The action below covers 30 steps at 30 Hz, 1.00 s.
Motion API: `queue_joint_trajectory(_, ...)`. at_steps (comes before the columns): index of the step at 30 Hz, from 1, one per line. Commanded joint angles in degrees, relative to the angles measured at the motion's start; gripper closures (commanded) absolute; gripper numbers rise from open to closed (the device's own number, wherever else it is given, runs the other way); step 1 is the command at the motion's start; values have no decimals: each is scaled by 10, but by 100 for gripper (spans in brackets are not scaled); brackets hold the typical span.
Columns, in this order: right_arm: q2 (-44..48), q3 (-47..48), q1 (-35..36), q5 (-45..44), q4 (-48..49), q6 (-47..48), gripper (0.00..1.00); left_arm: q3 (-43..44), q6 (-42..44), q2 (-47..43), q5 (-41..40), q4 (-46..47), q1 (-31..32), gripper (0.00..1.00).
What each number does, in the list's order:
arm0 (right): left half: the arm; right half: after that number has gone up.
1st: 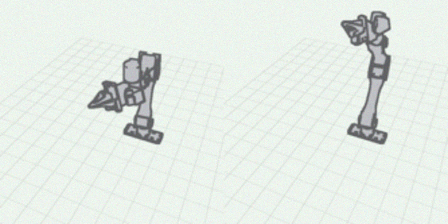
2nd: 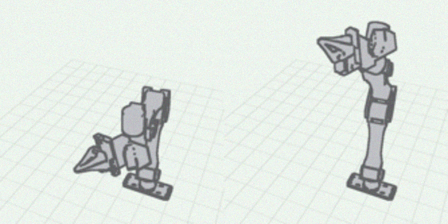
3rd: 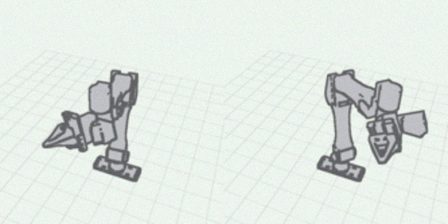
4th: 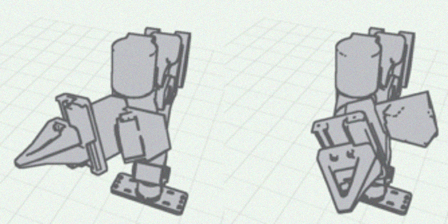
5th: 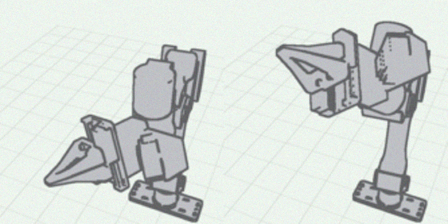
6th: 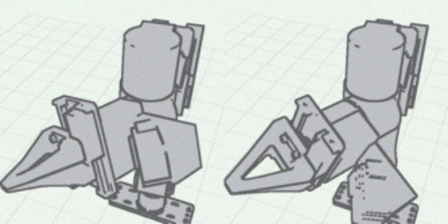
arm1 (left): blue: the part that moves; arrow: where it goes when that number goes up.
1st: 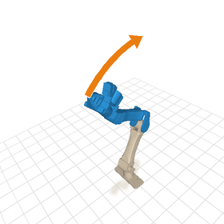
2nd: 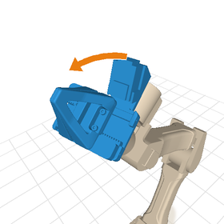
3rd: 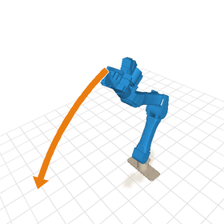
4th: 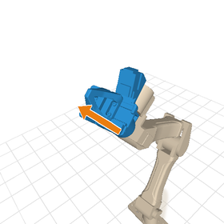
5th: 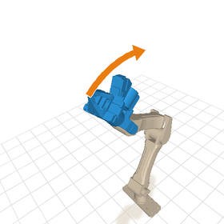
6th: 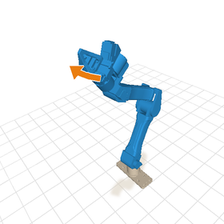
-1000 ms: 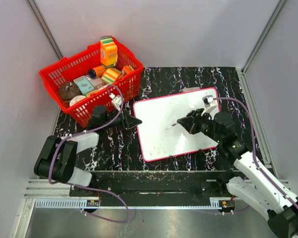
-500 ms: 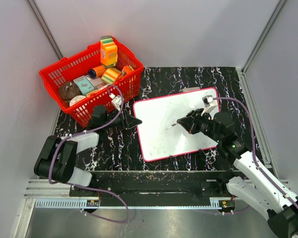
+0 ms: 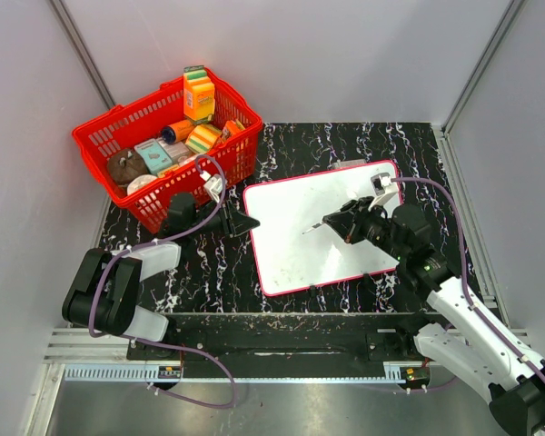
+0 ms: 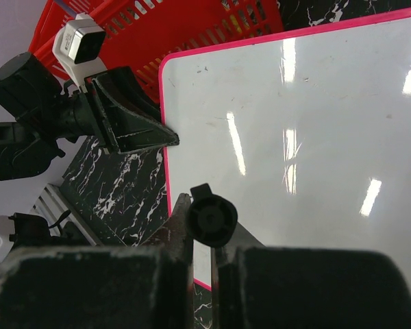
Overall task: Write a sentence on the whiteboard
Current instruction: Write with the whiteboard marker on the whiteboard.
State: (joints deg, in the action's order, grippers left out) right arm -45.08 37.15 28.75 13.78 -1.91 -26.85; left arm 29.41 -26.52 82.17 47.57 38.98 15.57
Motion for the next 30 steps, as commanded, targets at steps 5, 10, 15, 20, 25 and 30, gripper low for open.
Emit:
queue_joint_trajectory(5, -4, 2, -3, 20, 44, -8, 100, 6, 57, 2, -7, 0, 16, 100)
queue_joint_trajectory(10, 7, 8, -3, 12, 28, -2, 100, 9, 52, 7, -4, 6, 17, 100)
queue_joint_trajectory(15, 9, 4, -3, 11, 28, -3, 100, 11, 52, 8, -2, 6, 18, 100)
queue_joint_trajectory(20, 10, 3, -4, 12, 29, -6, 100, 9, 53, 6, -3, 4, 19, 100)
queue_joint_trajectory(25, 12, 2, -3, 11, 29, -4, 100, 9, 54, 5, -5, 1, 18, 100)
queue_joint_trajectory(30, 9, 11, -3, 21, 30, 12, 100, 12, 59, 4, -7, -5, 19, 100)
